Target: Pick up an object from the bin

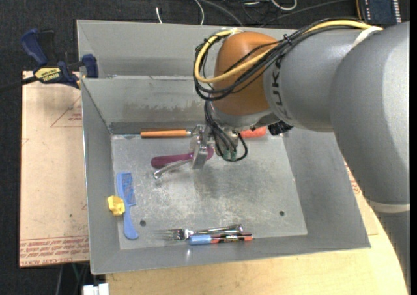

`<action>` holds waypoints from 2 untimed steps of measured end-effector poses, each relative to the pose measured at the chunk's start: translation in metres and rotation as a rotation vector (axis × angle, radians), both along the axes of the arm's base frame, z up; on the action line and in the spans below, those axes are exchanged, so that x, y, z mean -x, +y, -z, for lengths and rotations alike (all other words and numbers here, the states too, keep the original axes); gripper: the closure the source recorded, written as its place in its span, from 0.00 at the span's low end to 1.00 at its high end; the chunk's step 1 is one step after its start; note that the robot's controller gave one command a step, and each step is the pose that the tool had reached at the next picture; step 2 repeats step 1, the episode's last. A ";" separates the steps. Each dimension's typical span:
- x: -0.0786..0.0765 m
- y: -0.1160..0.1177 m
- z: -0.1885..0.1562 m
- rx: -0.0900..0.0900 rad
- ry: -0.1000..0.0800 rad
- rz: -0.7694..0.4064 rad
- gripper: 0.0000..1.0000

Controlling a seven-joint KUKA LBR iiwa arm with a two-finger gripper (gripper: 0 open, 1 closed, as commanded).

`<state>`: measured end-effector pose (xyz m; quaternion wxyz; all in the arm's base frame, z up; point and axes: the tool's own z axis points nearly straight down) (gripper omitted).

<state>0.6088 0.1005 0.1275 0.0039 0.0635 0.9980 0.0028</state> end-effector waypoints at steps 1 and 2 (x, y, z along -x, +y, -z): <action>0.000 0.000 -0.017 0.000 0.001 -0.001 1.00; 0.000 0.000 -0.017 0.000 0.001 -0.001 1.00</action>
Offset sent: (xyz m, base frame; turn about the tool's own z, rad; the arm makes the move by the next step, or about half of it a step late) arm -0.0003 -0.0001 0.0699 -0.0005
